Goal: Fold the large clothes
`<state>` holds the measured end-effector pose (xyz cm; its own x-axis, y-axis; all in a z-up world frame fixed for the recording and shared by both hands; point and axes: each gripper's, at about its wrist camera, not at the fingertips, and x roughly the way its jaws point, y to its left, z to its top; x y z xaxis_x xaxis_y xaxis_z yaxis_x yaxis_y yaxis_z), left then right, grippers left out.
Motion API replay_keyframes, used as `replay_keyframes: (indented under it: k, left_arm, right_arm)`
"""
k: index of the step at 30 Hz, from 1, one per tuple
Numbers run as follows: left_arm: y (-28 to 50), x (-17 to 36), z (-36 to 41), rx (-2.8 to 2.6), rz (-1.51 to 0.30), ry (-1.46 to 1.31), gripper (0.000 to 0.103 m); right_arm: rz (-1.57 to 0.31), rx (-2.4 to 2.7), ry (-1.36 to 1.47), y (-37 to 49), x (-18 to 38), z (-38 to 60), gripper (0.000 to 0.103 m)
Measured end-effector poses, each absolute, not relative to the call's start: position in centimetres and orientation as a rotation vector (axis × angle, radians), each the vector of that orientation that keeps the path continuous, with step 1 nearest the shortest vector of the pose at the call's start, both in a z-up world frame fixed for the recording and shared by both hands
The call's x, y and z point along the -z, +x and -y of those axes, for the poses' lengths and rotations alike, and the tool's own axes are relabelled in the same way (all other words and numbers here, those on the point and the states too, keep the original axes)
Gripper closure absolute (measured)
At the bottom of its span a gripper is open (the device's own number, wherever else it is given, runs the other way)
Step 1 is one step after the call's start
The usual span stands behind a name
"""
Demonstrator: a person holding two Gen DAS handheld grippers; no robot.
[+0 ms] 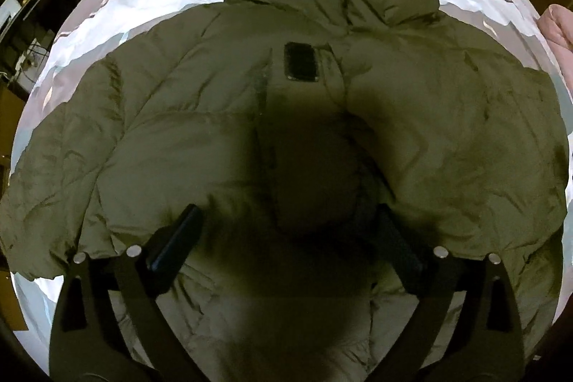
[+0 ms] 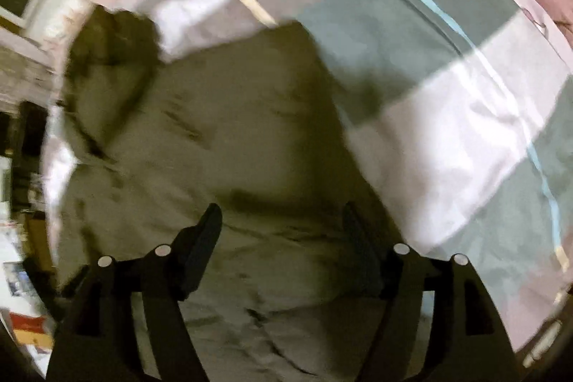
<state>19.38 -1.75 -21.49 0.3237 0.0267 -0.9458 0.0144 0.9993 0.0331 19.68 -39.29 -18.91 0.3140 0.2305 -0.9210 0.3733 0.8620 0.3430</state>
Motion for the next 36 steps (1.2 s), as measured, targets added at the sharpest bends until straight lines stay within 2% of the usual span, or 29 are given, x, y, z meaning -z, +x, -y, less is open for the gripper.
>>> replay_keyframes:
  k: [4, 8, 10, 13, 17, 19, 24, 26, 29, 30, 31, 32, 33, 35, 36]
  left_arm:
    - [19.6, 20.8, 0.9, -0.009, -1.251, 0.0, 0.005]
    - [18.8, 17.2, -3.0, -0.079, -1.138, -0.076, 0.005]
    - [18.2, 15.4, -7.3, -0.172, -1.077, -0.169, 0.002]
    - [16.3, 14.7, -16.4, -0.353, -1.029, -0.449, 0.002]
    - [9.5, 17.9, -30.4, -0.519, -0.874, -1.109, 0.002]
    - [6.5, 19.6, -34.2, -0.615, -0.803, -1.273, 0.002]
    - [1.8, 24.5, -40.3, -0.797, -0.797, -1.515, 0.002]
    - [1.9, 26.3, -41.4, -0.783, -0.813, -1.562, 0.002]
    - [2.6, 26.2, -41.9, -0.787, -0.789, -1.523, 0.002]
    - [3.1, 25.8, -42.0, -0.771, -0.772, -1.501, 0.014]
    - [3.4, 25.5, -41.8, -0.755, -0.765, -1.48, 0.03]
    - [4.1, 25.1, -41.7, -0.735, -0.775, -1.45, 0.065]
    - [5.0, 24.5, -41.6, -0.719, -0.787, -1.398, 0.079]
    - [5.3, 23.0, -41.4, -0.732, -0.763, -1.35, 0.09]
    - [5.6, 21.6, -41.0, -0.734, -0.735, -1.316, 0.092]
  right_arm:
    - [-1.506, 0.151, 0.315, 20.7, 23.7, 36.3, 0.029]
    - [-1.404, 0.15, 0.346, 21.2, 21.2, 36.7, 0.028]
    - [-1.347, 0.148, 0.317, 21.4, 20.0, 36.4, 0.017]
    - [-1.369, 0.14, 0.242, 21.4, 20.6, 35.7, 0.016]
    - [-1.449, 0.129, 0.218, 21.1, 22.1, 34.0, 0.016]
    - [-1.445, 0.107, 0.242, 20.8, 21.6, 33.3, 0.016]
    - [-1.379, -0.03, 0.299, 18.7, 18.9, 29.3, 0.016]
    - [-1.366, -0.082, 0.322, 18.2, 18.2, 27.3, 0.016]
    - [-1.371, -0.142, 0.33, 16.3, 17.4, 24.8, 0.013]
    - [-1.38, -0.154, 0.324, 16.1, 17.4, 24.3, 0.013]
    - [-1.388, -0.161, 0.317, 16.0, 17.6, 24.0, 0.013]
    - [-1.396, -0.168, 0.307, 16.1, 17.8, 23.7, 0.013]
    - [-1.398, -0.169, 0.3, 15.5, 17.6, 23.5, 0.013]
    - [-1.397, -0.159, 0.29, 15.5, 17.7, 23.4, 0.013]
    - [-1.395, -0.149, 0.294, 15.2, 17.5, 23.7, 0.013]
